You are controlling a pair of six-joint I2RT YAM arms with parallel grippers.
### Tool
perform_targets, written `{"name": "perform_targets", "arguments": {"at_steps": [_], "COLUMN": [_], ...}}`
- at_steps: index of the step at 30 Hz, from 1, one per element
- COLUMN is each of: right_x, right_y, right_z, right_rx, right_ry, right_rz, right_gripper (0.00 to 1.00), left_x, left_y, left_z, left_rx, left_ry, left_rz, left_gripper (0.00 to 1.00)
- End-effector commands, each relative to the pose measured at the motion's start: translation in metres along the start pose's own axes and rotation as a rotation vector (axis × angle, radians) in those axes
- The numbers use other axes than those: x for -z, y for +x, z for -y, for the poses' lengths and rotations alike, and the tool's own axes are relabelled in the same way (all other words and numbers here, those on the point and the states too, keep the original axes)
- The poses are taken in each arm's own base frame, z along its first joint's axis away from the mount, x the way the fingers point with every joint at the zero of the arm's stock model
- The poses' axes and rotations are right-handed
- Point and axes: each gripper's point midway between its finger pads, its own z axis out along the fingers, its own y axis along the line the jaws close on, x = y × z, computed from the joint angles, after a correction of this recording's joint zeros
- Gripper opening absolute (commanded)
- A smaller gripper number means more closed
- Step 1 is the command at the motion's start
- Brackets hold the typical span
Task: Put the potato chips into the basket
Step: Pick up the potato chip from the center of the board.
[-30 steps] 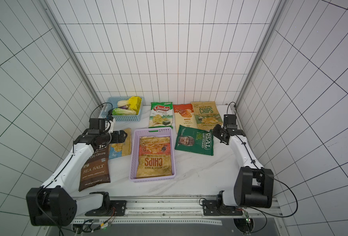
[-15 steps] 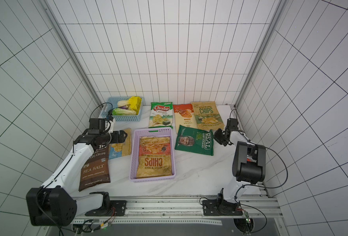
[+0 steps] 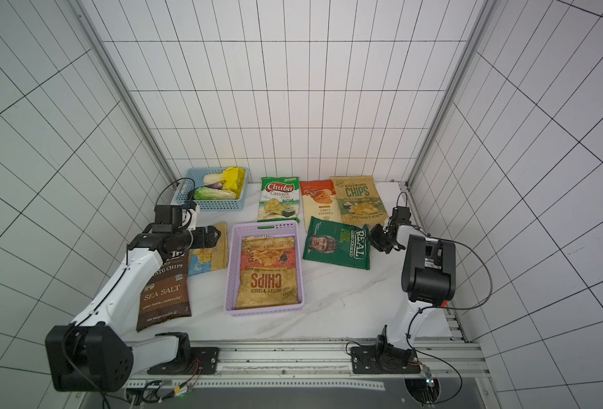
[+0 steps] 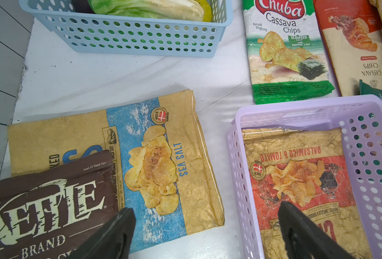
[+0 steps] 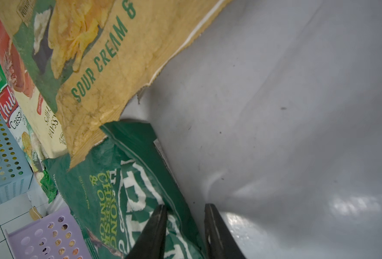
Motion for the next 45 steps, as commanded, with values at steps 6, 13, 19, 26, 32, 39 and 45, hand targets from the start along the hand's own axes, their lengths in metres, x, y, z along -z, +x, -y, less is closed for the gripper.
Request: {"name": "perform_targets", "arguments": {"at_steps": [6, 13, 19, 26, 32, 39, 45], "right_x": [-0.009, -0.005, 0.009, 0.028, 0.057, 0.101, 0.144], "right_y": [-0.015, -0.015, -0.02, -0.026, -0.025, -0.012, 0.009], "right_z": [0.0, 0.0, -0.006, -0.021, -0.051, -0.107, -0.161], "right_rx": [0.021, 0.026, 0.057, 0.093, 0.16, 0.297, 0.463], "right_ry": [-0.017, -0.017, -0.008, -0.028, -0.054, -0.094, -0.118], "right_rz": [0.013, 0.034, 0.07, 0.099, 0.133, 0.182, 0.218], "right_gripper": [0.29, 0.2, 0.05, 0.0, 0.0, 0.0, 0.0], "left_x": [0.002, 0.001, 0.002, 0.002, 0.002, 0.002, 0.002], "left_y": [-0.001, -0.001, -0.001, -0.001, -0.001, -0.001, -0.001], "left_z": [0.001, 0.001, 0.001, 0.001, 0.001, 0.001, 0.001], "left_rx": [-0.007, -0.007, -0.008, -0.007, -0.008, -0.007, -0.008], "left_ry": [0.003, 0.001, 0.002, 0.0, 0.0, 0.001, 0.0], "left_rz": [0.013, 0.012, 0.013, 0.013, 0.013, 0.013, 0.013], "left_gripper": [0.98, 0.98, 0.98, 0.98, 0.98, 0.98, 0.98]}}
